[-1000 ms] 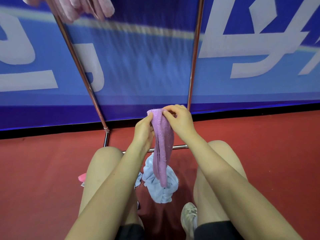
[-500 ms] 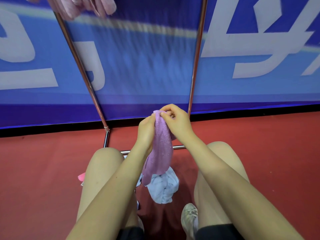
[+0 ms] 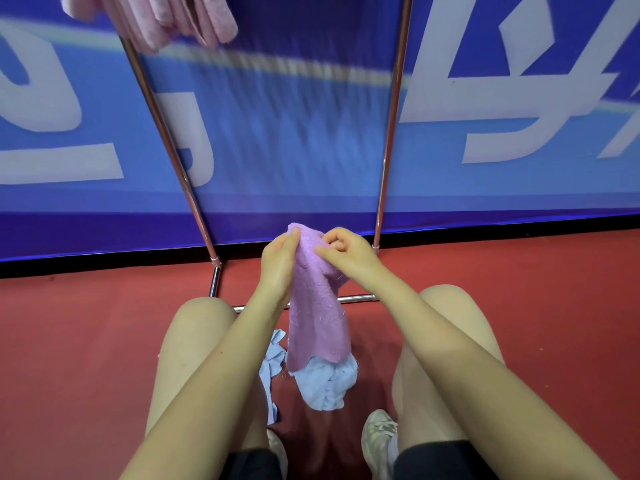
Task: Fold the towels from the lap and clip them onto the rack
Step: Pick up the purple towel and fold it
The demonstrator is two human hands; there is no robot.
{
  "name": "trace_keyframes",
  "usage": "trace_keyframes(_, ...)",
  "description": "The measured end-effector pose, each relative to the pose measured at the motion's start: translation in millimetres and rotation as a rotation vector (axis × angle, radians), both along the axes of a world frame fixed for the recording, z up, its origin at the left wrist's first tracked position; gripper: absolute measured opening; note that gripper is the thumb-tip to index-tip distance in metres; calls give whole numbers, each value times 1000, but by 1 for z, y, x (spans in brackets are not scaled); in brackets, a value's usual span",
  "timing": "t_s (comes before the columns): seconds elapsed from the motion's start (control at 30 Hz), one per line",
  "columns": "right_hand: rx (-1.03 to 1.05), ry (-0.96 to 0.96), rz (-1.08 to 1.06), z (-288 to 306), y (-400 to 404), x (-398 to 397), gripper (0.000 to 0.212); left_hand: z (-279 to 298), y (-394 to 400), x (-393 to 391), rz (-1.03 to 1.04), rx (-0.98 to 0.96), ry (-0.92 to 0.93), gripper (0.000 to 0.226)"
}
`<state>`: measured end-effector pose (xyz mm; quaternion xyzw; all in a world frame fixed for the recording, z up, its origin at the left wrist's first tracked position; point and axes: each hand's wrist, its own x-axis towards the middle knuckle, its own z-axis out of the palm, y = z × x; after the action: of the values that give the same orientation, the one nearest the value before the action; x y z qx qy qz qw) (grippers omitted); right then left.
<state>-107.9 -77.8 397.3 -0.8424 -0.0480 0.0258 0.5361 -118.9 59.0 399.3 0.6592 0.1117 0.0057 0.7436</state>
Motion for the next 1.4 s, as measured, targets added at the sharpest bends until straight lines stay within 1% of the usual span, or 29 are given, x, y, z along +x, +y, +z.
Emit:
trace_keyframes(0.03,-127,-5,37,-4,-3,-1,9,0,4,1,16,-4,-17,30)
trace_keyframes(0.1,-431,-40,107,-11,-9,-4,20,0,10,2,50,34,-48,27)
trace_keyframes(0.13,-525,-60,126,-13,-12,-6,25,-1,13,2,53,87,-65,27)
trace_keyframes(0.17,-563,-82,132,-14,-14,-8,27,-3,15,3,49,154,-82,28)
trace_keyframes(0.27,-600,-174,102,-14,-21,-12,28,-9,22,3,51,373,-145,31)
trace_keyframes(0.33,-602,-230,72,-12,-27,-13,28,-11,26,3,70,463,-161,33)
trace_keyframes(0.4,-582,-290,45,-9,-29,-14,32,-12,28,3,92,490,-165,32)
trace_keyframes(0.47,-601,-342,-2,-7,-27,-14,43,-11,27,1,99,481,-172,30)
trace_keyframes(0.53,-629,-336,-93,-7,-24,-13,54,-11,24,-1,85,469,-191,30)
trace_keyframes(0.57,-650,-320,-128,-8,-23,-12,53,-11,22,-1,74,472,-205,29)
trace_keyframes(0.67,-705,-284,-161,-12,-24,-7,27,-14,16,-1,39,502,-250,26)
trace_keyframes(0.7,-703,-278,-167,-12,-25,-5,22,-16,15,0,34,510,-259,24)
trace_keyframes(0.77,-724,-285,-186,-15,-26,-2,21,-17,12,1,32,511,-265,23)
trace_keyframes(0.83,-773,-281,-237,-15,-30,0,23,-16,14,2,57,467,-255,22)
trace_keyframes(0.87,-754,-243,-252,-16,-33,1,23,-15,16,3,85,440,-244,21)
trace_keyframes(0.9,-670,-186,-256,-16,-35,2,22,-13,19,4,118,419,-232,22)
trace_keyframes(0.97,-343,-30,-230,-17,-39,5,20,-12,25,7,178,372,-208,24)
trace_keyframes(1.03,-7,80,-208,-14,-37,5,28,-13,30,11,222,345,-173,27)
trace_keyframes(1.07,119,120,-206,-15,-36,6,30,-14,32,13,233,350,-154,28)
trace_keyframes(1.1,218,161,-199,-15,-34,6,27,-15,34,14,239,361,-140,28)
trace_keyframes(1.13,285,198,-195,-15,-32,7,19,-17,35,15,241,369,-125,29)
trace_keyframes(1.17,318,225,-201,-16,-30,7,13,-19,36,16,238,366,-106,30)
trace_keyframes(1.27,329,235,-272,-22,-25,7,22,-29,31,17,218,311,1,34)
trace_keyframes(1.3,334,226,-301,-23,-21,6,21,-32,28,18,207,270,43,33)
trace_keyframes(1.37,346,200,-370,-23,-14,6,12,-35,19,17,195,118,126,34)
trace_keyframes(1.4,343,180,-405,-24,-10,6,11,-33,13,15,194,43,163,36)
